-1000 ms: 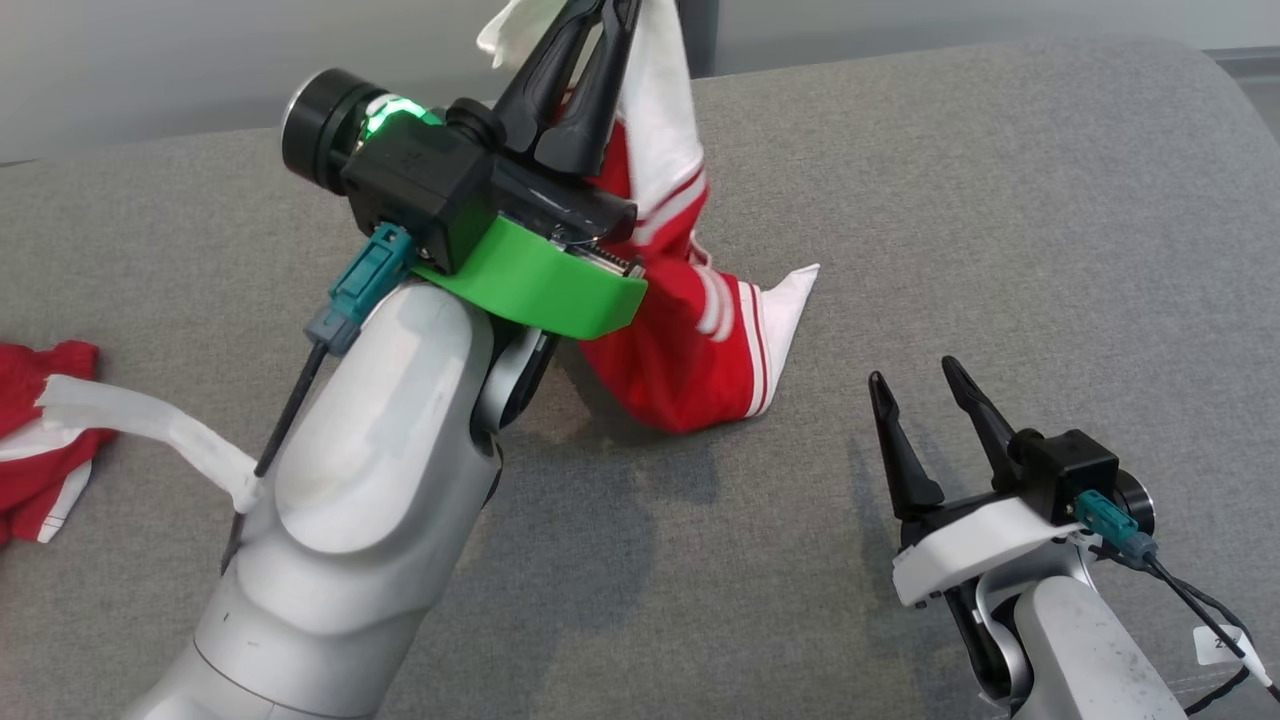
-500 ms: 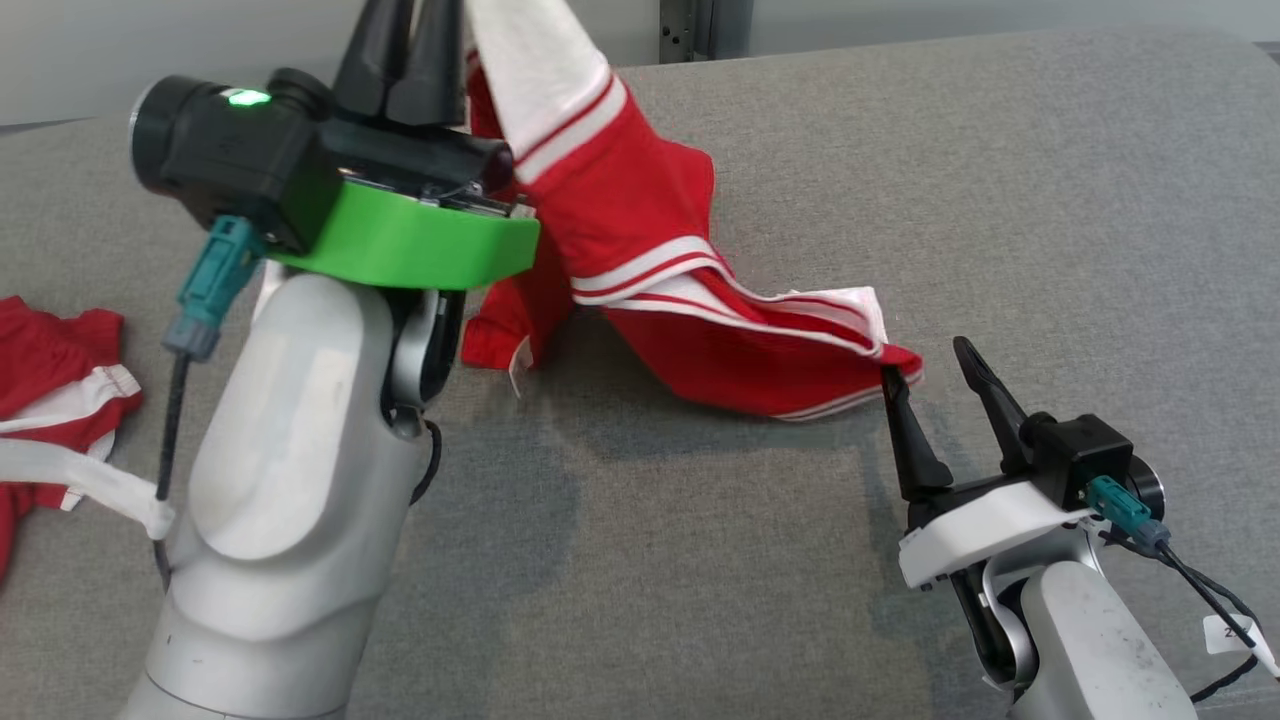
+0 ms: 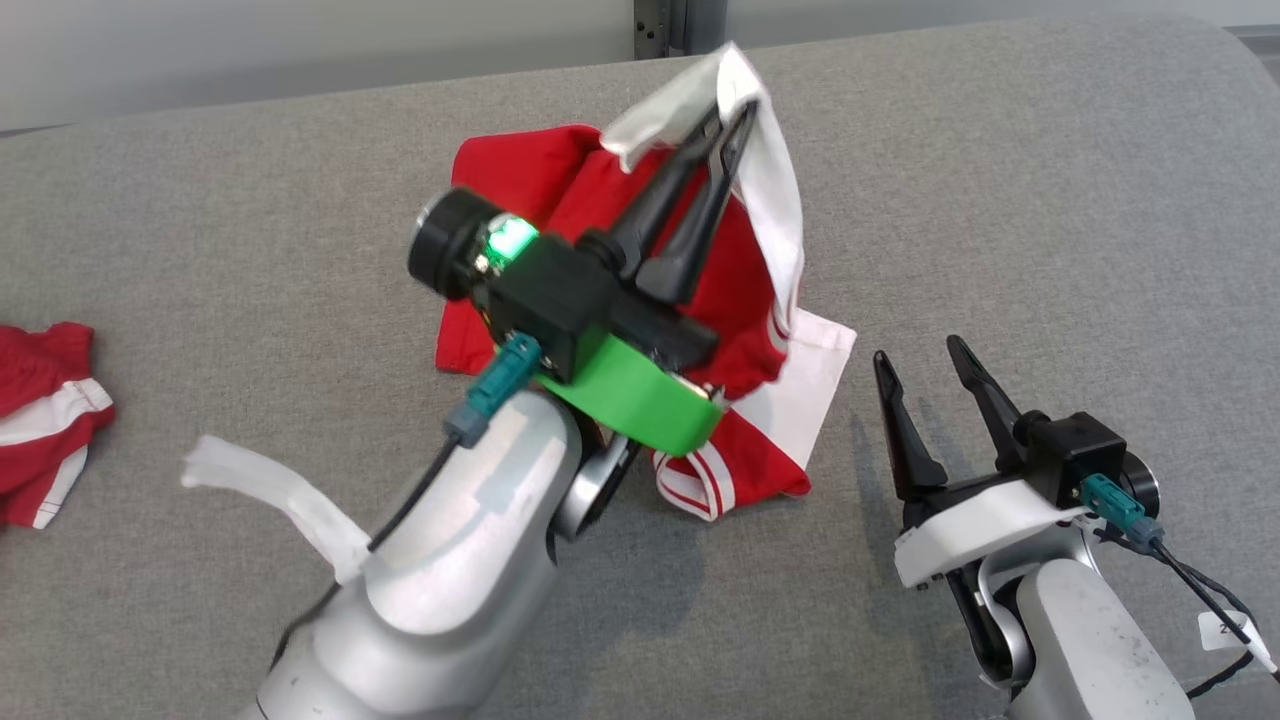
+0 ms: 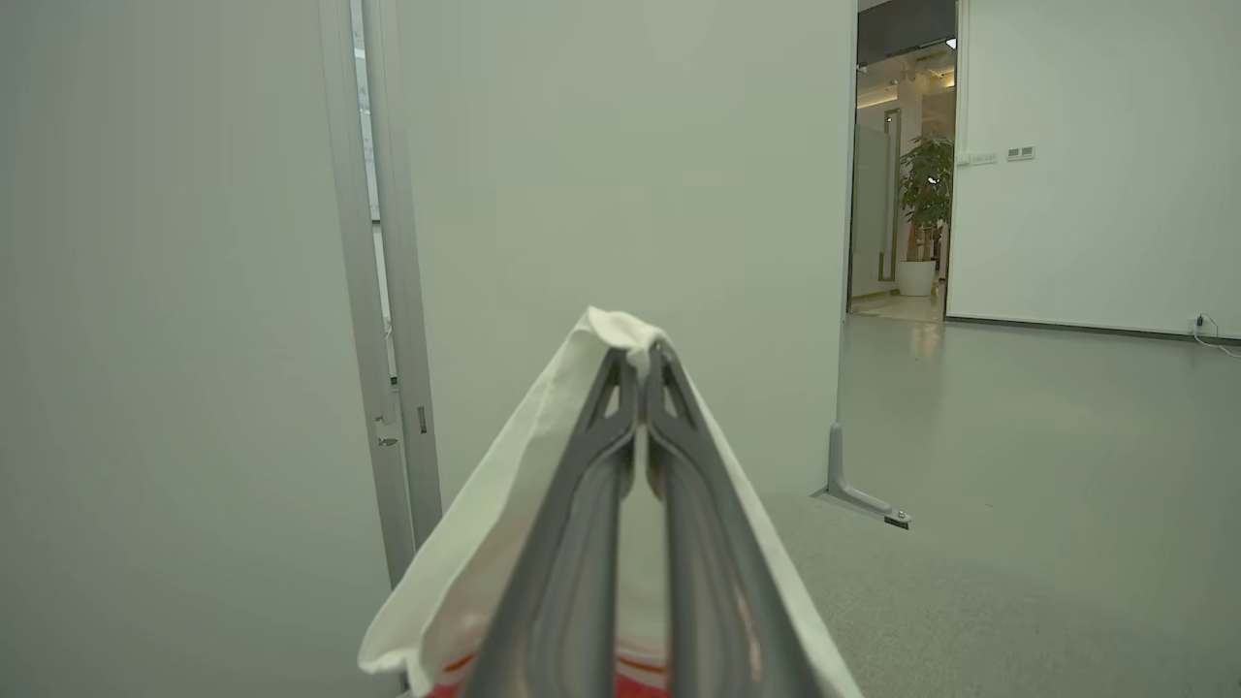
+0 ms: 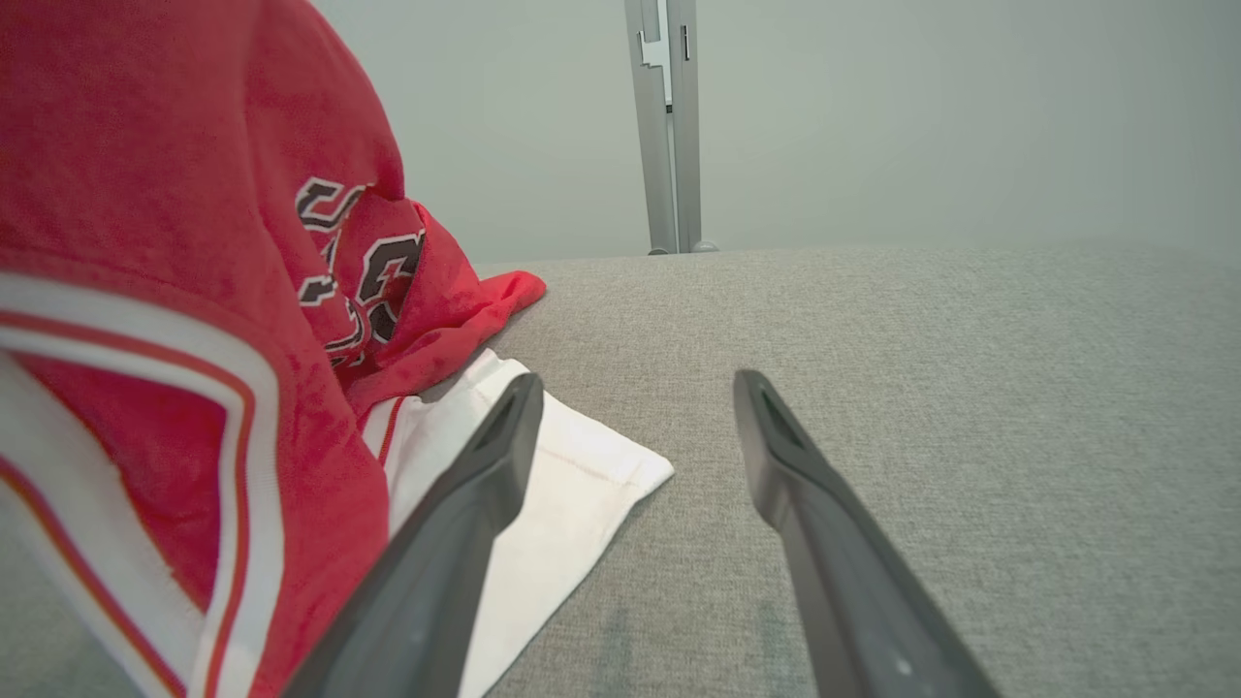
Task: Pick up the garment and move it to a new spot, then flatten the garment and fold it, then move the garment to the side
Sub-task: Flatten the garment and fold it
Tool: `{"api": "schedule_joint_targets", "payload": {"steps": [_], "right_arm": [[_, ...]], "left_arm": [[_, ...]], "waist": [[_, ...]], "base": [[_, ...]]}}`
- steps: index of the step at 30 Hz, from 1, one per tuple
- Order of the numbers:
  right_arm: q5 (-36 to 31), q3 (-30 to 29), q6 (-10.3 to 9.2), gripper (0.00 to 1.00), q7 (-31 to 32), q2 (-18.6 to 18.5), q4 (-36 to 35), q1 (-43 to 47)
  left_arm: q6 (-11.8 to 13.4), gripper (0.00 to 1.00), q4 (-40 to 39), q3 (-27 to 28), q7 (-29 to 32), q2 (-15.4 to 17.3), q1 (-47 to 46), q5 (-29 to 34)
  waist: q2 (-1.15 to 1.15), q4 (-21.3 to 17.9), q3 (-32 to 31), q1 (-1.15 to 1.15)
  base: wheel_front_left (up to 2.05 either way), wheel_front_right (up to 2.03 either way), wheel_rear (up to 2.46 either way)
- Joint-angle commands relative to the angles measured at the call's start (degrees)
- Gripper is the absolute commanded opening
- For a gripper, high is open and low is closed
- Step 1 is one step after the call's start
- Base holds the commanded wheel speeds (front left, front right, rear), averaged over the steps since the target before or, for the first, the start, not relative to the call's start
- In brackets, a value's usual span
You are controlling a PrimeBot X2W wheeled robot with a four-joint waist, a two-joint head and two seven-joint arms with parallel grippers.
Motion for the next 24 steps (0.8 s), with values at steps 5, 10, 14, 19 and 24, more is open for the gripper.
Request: {"api": "schedule_joint_targets", "payload": {"steps": [5,10,14,19,24], "right_arm": [[0.3,0.2,0.01,1.00,-0.2,-0.1,-0.4,-0.4],[0.0,0.3,0.01,1.00,-0.2,-0.6,-0.7,-0.6],[0.1,1.4,0.01,1.00,-0.2,-1.1,-1.2,-1.1],[-0.4,6.2,0.01,1.00,-0.2,-1.5,-1.9,-2.2],[-0.2,14.7,0.01,1.00,-0.2,-2.9,-1.0,-4.5]], "left_arm": [[0.4,0.28,7.0,-1.3,0.1,0.3,7.3,-2.4],[-0.8,1.00,11.7,1.7,0.0,0.2,12.6,-0.9],[-0.5,1.00,12.0,5.7,0.0,0.3,16.1,-1.5],[0.6,1.00,10.9,11.5,0.0,0.3,20.3,-0.7],[1.3,1.00,10.8,16.6,0.0,0.2,23.7,-0.1]], "waist": [[0.00,-0.2,0.7,0.00],[0.00,1.0,0.8,0.00],[0.00,2.3,0.8,0.00],[0.00,3.7,0.8,0.00],[0.00,5.6,0.8,0.00]], "base": [[0.00,0.00,0.00],[0.00,0.00,0.00],[0.00,0.00,0.00],[0.00,0.00,0.00],[0.00,0.00,0.00]]}}
